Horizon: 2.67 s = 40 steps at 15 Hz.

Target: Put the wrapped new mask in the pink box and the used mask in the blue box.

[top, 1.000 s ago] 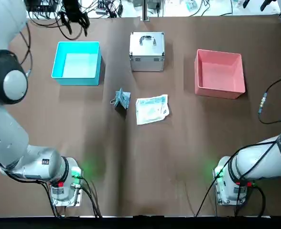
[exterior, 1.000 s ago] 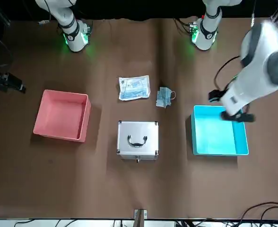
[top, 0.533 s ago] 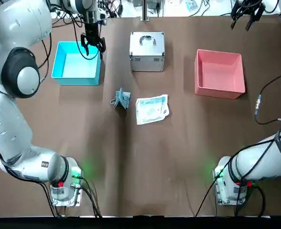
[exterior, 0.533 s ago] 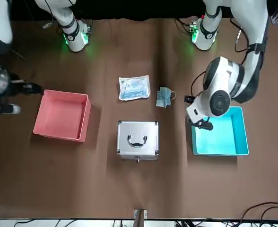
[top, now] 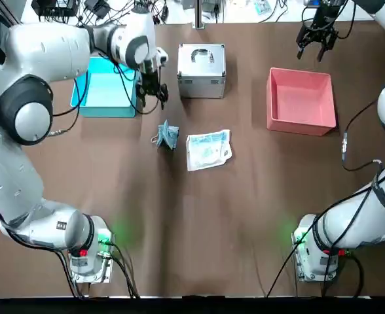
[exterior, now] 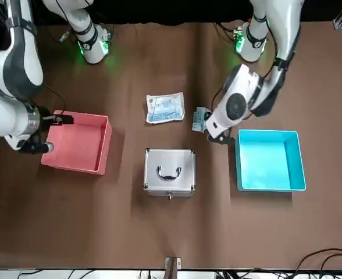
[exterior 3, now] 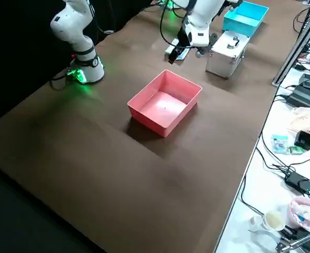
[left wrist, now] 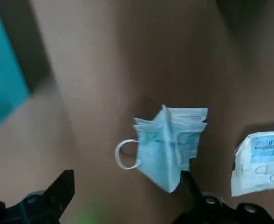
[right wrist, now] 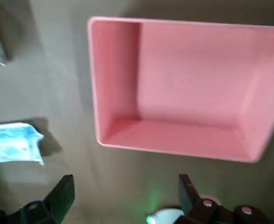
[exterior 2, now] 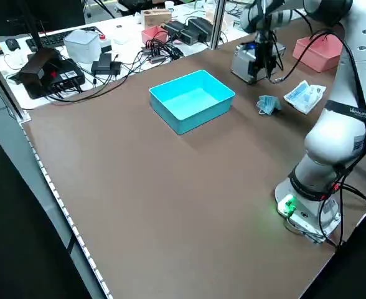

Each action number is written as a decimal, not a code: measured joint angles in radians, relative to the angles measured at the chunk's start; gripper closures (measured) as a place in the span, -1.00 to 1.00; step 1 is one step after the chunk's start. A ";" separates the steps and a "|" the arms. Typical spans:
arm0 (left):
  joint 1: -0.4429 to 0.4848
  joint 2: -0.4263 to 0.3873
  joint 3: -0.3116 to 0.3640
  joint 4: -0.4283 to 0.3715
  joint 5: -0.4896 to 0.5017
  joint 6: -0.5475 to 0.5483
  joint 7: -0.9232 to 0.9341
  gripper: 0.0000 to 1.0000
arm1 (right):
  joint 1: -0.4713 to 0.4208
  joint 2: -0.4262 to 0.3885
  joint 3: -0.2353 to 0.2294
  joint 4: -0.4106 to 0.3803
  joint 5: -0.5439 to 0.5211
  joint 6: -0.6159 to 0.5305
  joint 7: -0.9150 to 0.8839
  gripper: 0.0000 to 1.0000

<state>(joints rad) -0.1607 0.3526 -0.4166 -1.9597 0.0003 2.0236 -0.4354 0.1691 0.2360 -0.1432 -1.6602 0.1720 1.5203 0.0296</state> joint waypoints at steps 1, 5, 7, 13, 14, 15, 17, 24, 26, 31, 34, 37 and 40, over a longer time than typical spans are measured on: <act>-0.001 0.000 -0.015 -0.043 0.000 0.051 -0.024 -0.99 | 0.000 0.004 0.000 -0.018 0.041 0.036 0.000 -0.96; -0.010 0.000 -0.036 -0.197 0.000 0.246 -0.082 -0.99 | 0.025 0.010 0.002 -0.099 0.192 0.133 0.000 -0.96; -0.031 0.002 -0.036 -0.224 0.000 0.280 -0.116 -0.99 | 0.063 0.010 0.004 -0.158 0.256 0.197 0.000 -0.96; -0.052 0.016 -0.036 -0.229 0.000 0.302 -0.166 -0.10 | 0.233 0.027 0.008 -0.364 0.419 0.380 0.005 -0.96; -0.052 0.017 -0.036 -0.229 0.000 0.302 -0.166 0.08 | 0.261 0.034 0.008 -0.391 0.453 0.431 0.005 -0.96; -0.053 0.017 -0.036 -0.229 0.000 0.302 -0.167 0.26 | 0.290 0.046 0.009 -0.411 0.488 0.476 0.005 -0.96; -0.055 0.018 -0.036 -0.229 0.000 0.302 -0.188 0.65 | 0.351 0.080 0.009 -0.431 0.545 0.535 0.005 -0.96; -0.041 0.009 -0.029 -0.173 0.001 0.281 -0.232 0.96 | 0.451 0.192 0.009 -0.433 0.612 0.573 0.010 -0.93; -0.015 -0.009 -0.026 -0.102 0.015 0.204 -0.232 0.96 | 0.482 0.210 0.009 -0.433 0.649 0.592 0.010 -0.92; 0.089 -0.049 -0.025 0.130 0.044 -0.045 -0.171 0.96 | 0.568 0.274 0.009 -0.432 0.704 0.631 0.013 -0.87; 0.175 -0.055 -0.024 0.201 0.076 -0.095 -0.092 0.96 | 0.584 0.292 0.009 -0.431 0.718 0.631 0.013 -0.79; 0.314 -0.055 -0.021 0.236 0.099 -0.101 0.091 0.96 | 0.595 0.293 0.008 -0.425 0.752 0.630 0.015 -0.49; 0.406 -0.033 -0.020 0.232 0.155 -0.102 0.207 0.96 | 0.607 0.293 0.008 -0.420 0.769 0.629 0.054 0.07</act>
<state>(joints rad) 0.2449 0.3194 -0.4362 -1.7280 0.1554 1.9212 -0.2285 0.7756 0.5288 -0.1349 -2.0802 0.9407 2.1498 0.0831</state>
